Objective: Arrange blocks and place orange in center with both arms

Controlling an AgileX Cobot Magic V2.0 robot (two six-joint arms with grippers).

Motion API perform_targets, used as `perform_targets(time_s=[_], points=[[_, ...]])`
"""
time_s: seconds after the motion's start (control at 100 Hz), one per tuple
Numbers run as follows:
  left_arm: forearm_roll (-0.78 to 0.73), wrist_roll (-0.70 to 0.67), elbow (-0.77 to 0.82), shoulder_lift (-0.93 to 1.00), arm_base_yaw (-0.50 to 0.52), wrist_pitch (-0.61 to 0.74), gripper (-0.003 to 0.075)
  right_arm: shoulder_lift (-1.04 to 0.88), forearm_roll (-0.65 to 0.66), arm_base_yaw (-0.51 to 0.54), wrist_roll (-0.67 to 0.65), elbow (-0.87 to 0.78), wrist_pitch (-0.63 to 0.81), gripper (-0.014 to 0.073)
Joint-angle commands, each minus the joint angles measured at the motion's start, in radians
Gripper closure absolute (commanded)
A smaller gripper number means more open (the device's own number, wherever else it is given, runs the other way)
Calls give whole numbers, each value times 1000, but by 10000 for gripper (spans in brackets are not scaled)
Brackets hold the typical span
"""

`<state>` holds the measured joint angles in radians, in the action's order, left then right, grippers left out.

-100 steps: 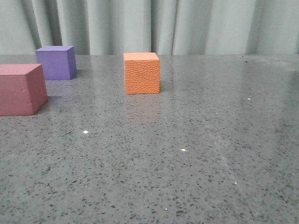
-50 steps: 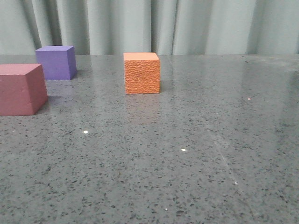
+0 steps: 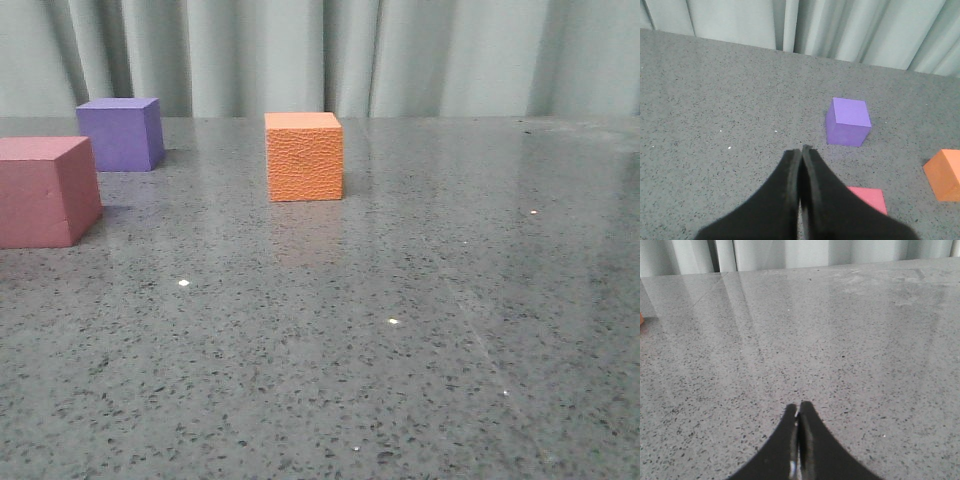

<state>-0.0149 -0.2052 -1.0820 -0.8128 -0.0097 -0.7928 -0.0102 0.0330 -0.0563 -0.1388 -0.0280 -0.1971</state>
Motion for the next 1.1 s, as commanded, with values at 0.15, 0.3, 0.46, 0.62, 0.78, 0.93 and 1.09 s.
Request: perform_targets(time_s=[0.15, 0.3, 0.46, 0.62, 0.78, 0.93, 1.09], points=[[9, 1, -48, -95, -1, 46, 739, -25, 2, 5, 10, 15, 85, 661], [7, 6, -48, -105, -1, 50, 738, -25, 2, 5, 10, 15, 85, 661], [7, 121, -48, -105, -1, 57, 580, -25, 2, 5, 10, 15, 85, 661], [7, 129, -48, -105, -1, 54, 133, -25, 2, 5, 10, 15, 85, 661], [15, 129, -48, -105, -1, 28, 69, -25, 2, 5, 10, 15, 85, 661], [87, 176, -48, -105, -1, 24, 68, -25, 2, 5, 10, 15, 85, 661], [233, 193, -48, -107, -57, 99, 68, -25, 2, 5, 10, 15, 85, 661]])
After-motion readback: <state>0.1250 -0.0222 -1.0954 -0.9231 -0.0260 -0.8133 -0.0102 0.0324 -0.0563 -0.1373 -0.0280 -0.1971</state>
